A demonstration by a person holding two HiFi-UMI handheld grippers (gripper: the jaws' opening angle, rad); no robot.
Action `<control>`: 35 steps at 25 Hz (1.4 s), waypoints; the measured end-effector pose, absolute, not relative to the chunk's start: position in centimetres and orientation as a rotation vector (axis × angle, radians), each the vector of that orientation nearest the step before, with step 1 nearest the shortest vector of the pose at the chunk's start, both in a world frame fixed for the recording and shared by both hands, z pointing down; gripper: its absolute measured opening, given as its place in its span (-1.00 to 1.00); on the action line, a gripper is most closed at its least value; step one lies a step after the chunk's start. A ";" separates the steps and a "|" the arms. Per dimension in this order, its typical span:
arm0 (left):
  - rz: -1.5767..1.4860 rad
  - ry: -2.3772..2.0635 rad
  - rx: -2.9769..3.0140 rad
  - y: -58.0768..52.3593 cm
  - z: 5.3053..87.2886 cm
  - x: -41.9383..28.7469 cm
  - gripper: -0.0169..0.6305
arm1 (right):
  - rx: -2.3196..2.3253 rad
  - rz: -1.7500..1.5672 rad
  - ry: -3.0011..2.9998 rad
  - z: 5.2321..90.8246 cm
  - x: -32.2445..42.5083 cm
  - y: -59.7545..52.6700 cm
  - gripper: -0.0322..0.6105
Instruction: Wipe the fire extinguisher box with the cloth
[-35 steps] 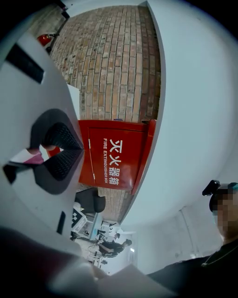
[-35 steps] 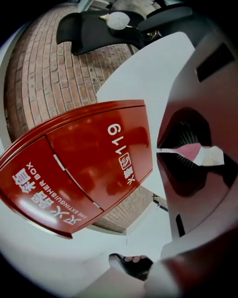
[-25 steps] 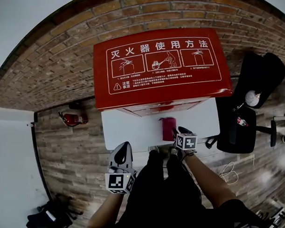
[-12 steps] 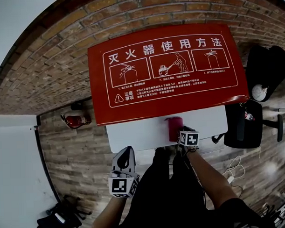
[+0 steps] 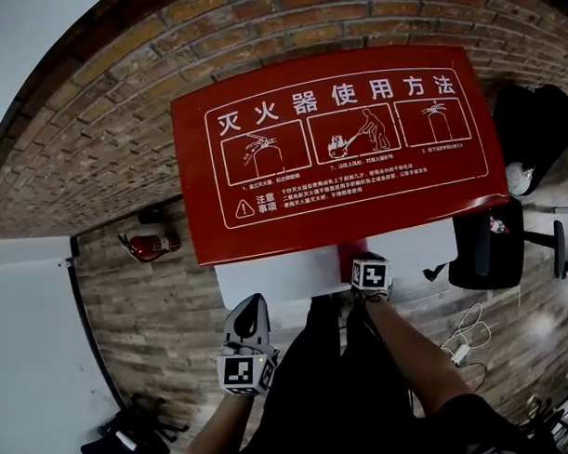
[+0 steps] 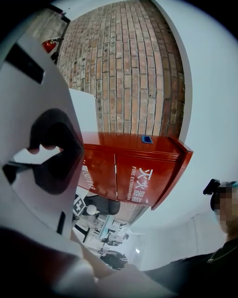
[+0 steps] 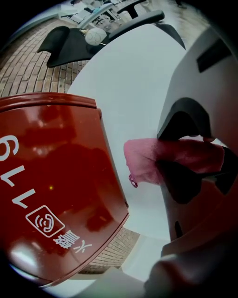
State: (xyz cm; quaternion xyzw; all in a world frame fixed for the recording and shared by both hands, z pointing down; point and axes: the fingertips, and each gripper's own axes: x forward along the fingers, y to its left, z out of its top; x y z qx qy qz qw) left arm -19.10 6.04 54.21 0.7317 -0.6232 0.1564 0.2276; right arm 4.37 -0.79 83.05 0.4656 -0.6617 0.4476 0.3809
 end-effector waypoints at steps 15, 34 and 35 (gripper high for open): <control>0.362 -1.682 2.095 4.5 53.1 -19.7 -0.88 | 1.198 1.286 -1.902 76.9 5.0 -1.3 -0.70; 0.195 -1.600 2.357 2.3 47.3 -16.2 -0.88 | 1.276 1.334 -2.358 51.1 4.4 -0.6 -0.70; 0.186 -1.600 2.370 2.3 46.9 -16.1 -0.88 | 1.273 1.325 -2.382 49.9 4.3 -0.6 -0.70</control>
